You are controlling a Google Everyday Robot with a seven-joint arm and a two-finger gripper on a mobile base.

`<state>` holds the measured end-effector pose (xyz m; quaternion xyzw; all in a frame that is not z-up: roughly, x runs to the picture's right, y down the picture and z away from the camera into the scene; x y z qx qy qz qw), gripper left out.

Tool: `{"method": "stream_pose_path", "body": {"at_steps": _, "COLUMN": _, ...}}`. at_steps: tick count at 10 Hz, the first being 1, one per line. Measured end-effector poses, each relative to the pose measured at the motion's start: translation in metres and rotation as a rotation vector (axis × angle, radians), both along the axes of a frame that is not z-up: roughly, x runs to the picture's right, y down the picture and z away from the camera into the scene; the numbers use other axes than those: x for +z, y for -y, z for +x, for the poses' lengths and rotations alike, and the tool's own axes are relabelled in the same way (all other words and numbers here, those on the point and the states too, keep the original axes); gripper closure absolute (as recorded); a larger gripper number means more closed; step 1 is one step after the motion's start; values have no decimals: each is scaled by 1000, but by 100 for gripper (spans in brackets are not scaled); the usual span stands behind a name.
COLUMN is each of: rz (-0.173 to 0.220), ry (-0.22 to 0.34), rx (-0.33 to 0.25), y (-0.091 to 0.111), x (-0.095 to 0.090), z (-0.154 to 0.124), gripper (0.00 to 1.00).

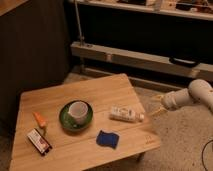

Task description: Stand the bottle upright

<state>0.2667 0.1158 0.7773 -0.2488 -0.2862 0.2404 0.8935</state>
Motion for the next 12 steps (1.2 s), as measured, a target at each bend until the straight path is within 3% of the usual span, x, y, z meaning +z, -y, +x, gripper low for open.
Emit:
{"method": "stream_pose_path", "body": {"at_steps": 1, "rz": 5, "ry": 3, "rx": -7, "y": -13, "x": -5, "z": -6, "gripper": 35}}
{"method": "stream_pose_path", "body": {"at_steps": 4, "rz": 5, "ry": 4, "rx": -9, "y": -37, "x": 12, "z": -14, "gripper": 35}}
{"method": "stream_pose_path", "body": {"at_steps": 11, "rz": -1, "ry": -29, "rx": 22, "y": -40, "x": 48, "z": -31, "gripper": 35}}
{"method": "stream_pose_path", "body": {"at_steps": 12, "rz": -15, "ry": -33, "rx": 35, "y": -46, "x": 62, "z": -30, "gripper": 35}}
